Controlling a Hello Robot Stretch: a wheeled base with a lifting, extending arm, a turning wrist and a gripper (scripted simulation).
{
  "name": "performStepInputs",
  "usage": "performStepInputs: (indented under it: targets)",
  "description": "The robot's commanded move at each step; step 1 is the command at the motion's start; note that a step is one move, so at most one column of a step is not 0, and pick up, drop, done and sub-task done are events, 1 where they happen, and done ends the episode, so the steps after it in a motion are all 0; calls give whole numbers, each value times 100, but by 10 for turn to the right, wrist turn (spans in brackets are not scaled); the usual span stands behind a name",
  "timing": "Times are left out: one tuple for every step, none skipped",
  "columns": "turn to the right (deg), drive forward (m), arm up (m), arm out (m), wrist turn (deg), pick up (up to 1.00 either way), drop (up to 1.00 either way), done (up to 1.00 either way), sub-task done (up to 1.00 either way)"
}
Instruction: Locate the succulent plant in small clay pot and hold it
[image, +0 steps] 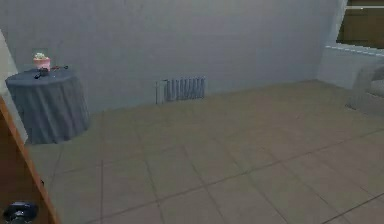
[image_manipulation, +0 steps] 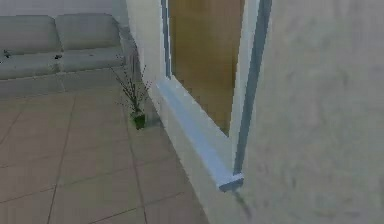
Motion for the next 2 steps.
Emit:
performStepInputs:
  targets:
    - [0,100,0,0,0,0,0,0,0]
    - [-90,0,0,0,0,0,0,0,0]
